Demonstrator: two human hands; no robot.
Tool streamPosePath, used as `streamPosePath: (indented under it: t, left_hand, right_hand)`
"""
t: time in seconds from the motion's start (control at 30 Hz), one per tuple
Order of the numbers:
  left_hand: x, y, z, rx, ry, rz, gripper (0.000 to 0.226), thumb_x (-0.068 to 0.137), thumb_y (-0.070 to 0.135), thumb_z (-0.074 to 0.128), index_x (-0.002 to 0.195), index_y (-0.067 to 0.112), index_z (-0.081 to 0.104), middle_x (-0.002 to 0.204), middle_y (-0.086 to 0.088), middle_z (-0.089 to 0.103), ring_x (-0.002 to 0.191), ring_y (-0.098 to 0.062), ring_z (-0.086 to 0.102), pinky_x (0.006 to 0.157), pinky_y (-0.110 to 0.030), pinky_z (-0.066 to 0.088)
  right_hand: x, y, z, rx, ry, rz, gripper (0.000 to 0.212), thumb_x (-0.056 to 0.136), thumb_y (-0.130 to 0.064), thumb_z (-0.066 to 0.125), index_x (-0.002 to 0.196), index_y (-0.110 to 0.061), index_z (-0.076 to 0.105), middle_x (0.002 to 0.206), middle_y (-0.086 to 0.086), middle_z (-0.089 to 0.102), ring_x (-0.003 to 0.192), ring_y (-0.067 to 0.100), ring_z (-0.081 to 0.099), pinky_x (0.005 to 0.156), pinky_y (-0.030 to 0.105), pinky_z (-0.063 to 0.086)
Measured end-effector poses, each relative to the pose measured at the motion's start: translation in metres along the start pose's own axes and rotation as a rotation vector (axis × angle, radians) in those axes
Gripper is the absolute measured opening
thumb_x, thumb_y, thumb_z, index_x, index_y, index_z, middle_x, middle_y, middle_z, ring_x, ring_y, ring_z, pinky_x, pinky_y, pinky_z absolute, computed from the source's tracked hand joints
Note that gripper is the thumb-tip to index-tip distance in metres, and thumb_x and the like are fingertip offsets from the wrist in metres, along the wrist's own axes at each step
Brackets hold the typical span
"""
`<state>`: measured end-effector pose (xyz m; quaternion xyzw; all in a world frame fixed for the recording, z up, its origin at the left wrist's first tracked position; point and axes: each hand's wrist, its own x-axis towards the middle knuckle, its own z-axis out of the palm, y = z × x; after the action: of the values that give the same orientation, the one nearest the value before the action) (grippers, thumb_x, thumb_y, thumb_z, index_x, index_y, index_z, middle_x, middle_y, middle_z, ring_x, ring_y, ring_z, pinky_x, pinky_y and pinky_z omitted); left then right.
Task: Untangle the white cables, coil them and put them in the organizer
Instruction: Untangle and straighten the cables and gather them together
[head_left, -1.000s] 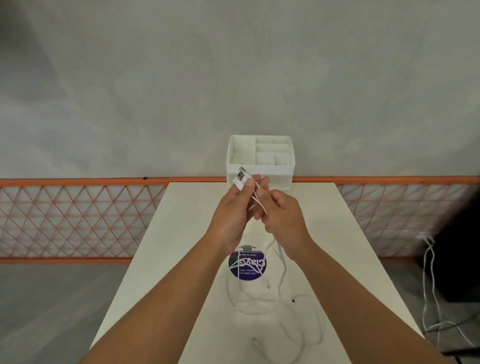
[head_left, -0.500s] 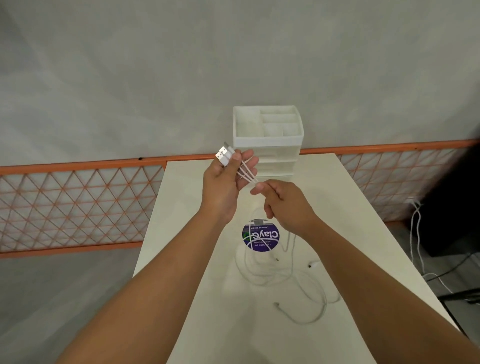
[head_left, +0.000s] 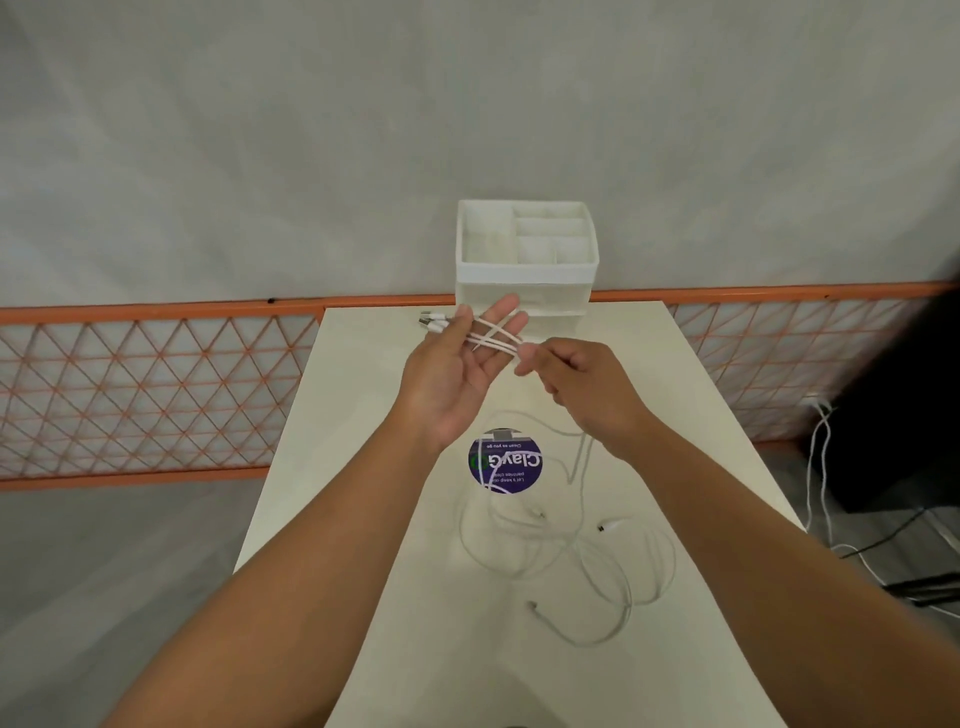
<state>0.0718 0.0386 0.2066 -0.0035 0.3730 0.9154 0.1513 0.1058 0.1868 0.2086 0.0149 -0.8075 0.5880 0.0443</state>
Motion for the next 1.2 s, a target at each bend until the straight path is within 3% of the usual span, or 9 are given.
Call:
streamPosePath:
  t: [0.13,0.27,0.43,0.57,0.67,0.8,1.0,1.07,1.2]
  left_hand:
    - [0.000,-0.009,0.001,-0.072,-0.031,-0.009,0.042,0.102,0.029,0.043,0.139,0.009,0.048,0.129,-0.004,0.066,0.124,-0.023,0.059,0.100,-0.038,0.051]
    - [0.000,-0.016,0.013,-0.074,-0.031,-0.081,0.037,0.100,0.044,0.041,0.115,0.019,0.063,0.118,0.000,0.072,0.118,-0.019,0.063,0.092,-0.037,0.053]
    - [0.007,-0.021,0.019,0.114,0.067,0.020,0.029,0.105,0.029,0.039,0.084,0.012,0.050,0.102,-0.018,0.075,0.098,-0.027,0.073,0.096,-0.036,0.054]
    - [0.003,-0.022,0.009,0.344,0.064,0.125,0.027,0.105,0.029,0.039,0.088,0.011,0.050,0.109,-0.015,0.074,0.098,-0.028,0.073,0.086,-0.037,0.058]
    - [-0.002,-0.018,0.000,0.463,0.087,0.219,0.022,0.104,0.028,0.042,0.096,0.011,0.054,0.113,-0.010,0.074,0.099,-0.026,0.073,0.083,-0.036,0.058]
    - [-0.008,-0.021,-0.003,0.364,0.108,0.213,0.019,0.103,0.027,0.044,0.106,0.012,0.055,0.109,-0.010,0.075,0.102,-0.025,0.072,0.084,-0.035,0.059]
    - [0.000,0.001,-0.015,0.124,0.179,0.214,0.017,0.105,0.019,0.039,0.106,0.007,0.051,0.106,-0.016,0.074,0.092,-0.025,0.074,0.077,-0.032,0.061]
    - [-0.001,0.002,-0.009,0.112,0.109,0.227,0.020,0.106,0.020,0.038,0.111,0.005,0.050,0.106,-0.015,0.074,0.099,-0.025,0.073,0.084,-0.034,0.059]
    - [-0.002,-0.004,-0.023,0.166,0.183,0.196,0.019,0.106,0.022,0.038,0.100,0.010,0.051,0.120,-0.017,0.069,0.101,-0.025,0.072,0.085,-0.035,0.059]
  right_hand:
    - [-0.002,-0.001,-0.011,-0.016,-0.061,-0.096,0.024,0.096,-0.024,0.055,0.087,-0.006,0.068,0.047,-0.014,0.040,0.047,0.002,0.036,0.050,0.011,0.032]
    - [-0.001,0.007,-0.020,-0.108,-0.147,-0.064,0.026,0.098,-0.023,0.050,0.081,-0.004,0.058,0.055,-0.007,0.048,0.046,0.004,0.040,0.049,0.019,0.038]
    - [-0.004,0.010,-0.019,-0.007,-0.249,0.068,0.030,0.097,-0.018,0.046,0.069,-0.008,0.049,0.049,-0.002,0.041,0.046,0.017,0.048,0.061,0.035,0.048]
    - [-0.004,0.009,-0.023,0.016,-0.328,0.136,0.034,0.098,-0.028,0.048,0.069,-0.009,0.048,0.045,-0.005,0.038,0.040,0.014,0.036,0.046,0.026,0.040]
    - [-0.001,0.008,-0.026,-0.175,-0.289,0.149,0.043,0.091,-0.045,0.057,0.067,-0.010,0.059,0.045,-0.005,0.043,0.040,0.012,0.036,0.043,0.023,0.037]
    - [0.005,0.008,-0.024,-0.356,-0.118,0.111,0.054,0.081,-0.059,0.062,0.057,-0.010,0.062,0.037,-0.007,0.048,0.039,0.010,0.041,0.051,0.024,0.037]
    - [-0.011,0.008,-0.022,-0.103,-0.361,-0.012,0.028,0.095,-0.029,0.057,0.090,-0.006,0.072,0.051,0.002,0.046,0.046,0.008,0.043,0.054,0.012,0.038]
    - [-0.010,0.017,-0.022,-0.178,-0.314,0.064,0.030,0.094,-0.034,0.056,0.084,-0.008,0.068,0.051,-0.003,0.045,0.047,0.011,0.045,0.053,0.019,0.039]
    - [-0.010,0.010,-0.027,-0.099,-0.201,-0.031,0.025,0.091,-0.030,0.062,0.086,-0.007,0.071,0.047,-0.009,0.049,0.043,0.002,0.041,0.048,0.010,0.034]
